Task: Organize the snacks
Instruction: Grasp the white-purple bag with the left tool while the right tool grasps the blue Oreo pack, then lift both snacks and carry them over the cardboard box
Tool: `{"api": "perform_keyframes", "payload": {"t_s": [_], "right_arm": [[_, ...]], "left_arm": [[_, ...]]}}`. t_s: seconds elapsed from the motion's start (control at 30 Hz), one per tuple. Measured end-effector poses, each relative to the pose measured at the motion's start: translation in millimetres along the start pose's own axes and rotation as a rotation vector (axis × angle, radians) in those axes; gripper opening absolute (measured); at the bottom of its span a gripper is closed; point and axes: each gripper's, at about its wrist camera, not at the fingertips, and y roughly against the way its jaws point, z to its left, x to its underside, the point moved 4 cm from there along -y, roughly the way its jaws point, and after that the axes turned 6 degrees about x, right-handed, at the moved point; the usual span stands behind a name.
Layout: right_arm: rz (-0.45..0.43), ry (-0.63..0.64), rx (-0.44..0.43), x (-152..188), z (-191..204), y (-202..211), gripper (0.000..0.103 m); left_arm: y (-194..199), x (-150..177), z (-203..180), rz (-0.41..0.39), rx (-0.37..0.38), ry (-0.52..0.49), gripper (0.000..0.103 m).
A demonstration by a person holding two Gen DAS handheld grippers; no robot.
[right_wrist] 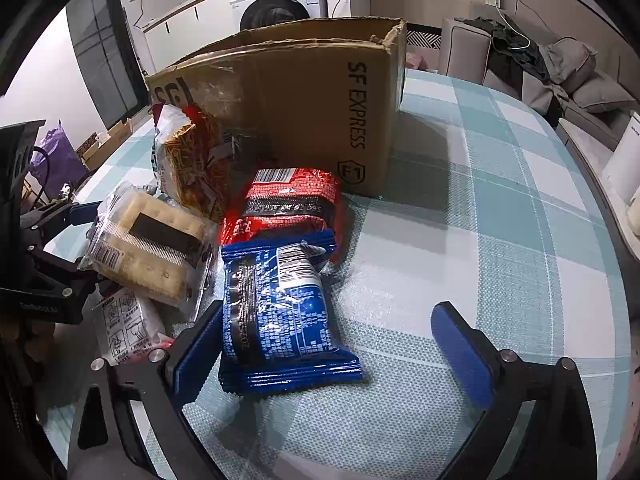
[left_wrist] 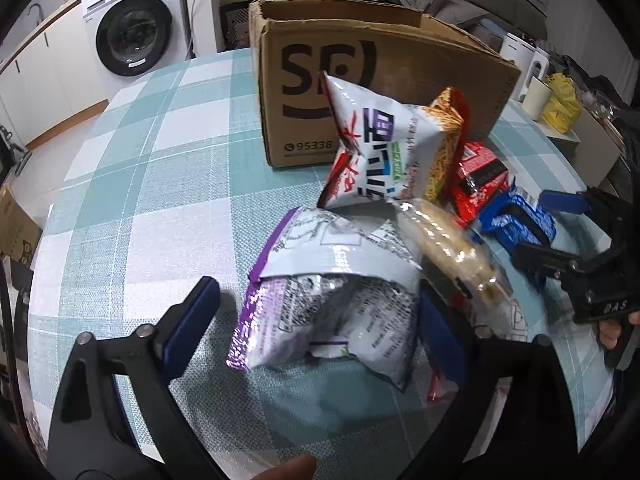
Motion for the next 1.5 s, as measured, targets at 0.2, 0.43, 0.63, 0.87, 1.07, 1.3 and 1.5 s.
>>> {"api": "perform_keyframes", "payload": {"t_s": [0.2, 0.43, 0.63, 0.87, 1.07, 1.3, 1.5], "right_arm": [[-0.011, 0.001, -0.001, 2, -5, 4, 0.082], [-0.021, 0.015, -0.014, 4, -2, 8, 0.075], [-0.028, 0.013, -0.03, 4, -1, 10, 0.067], [-0.048, 0.014, -0.063, 6, 2, 17, 0.046], [-0.061, 0.001, -0.069, 7, 1, 22, 0.045], [-0.1, -0.02, -0.07, 4, -3, 37, 0.045], [-0.143, -0.027, -0.074, -1, -3, 58, 0.045]], "left_arm": [[1, 3, -2, 0.001, 0.004, -0.024, 0.076], [7, 4, -1, -0.026, 0.034, -0.015, 0.059], [10, 5, 3, -0.045, 0.049, 0.0, 0.049], [19, 8, 7, -0.078, 0.053, 0.022, 0.049], [33, 8, 11, -0.114, 0.053, 0.042, 0.049], [51, 3, 7, -0.155, 0.049, 0.043, 0.049], [68, -3, 1, -0.194, 0.047, 0.041, 0.049]]}}
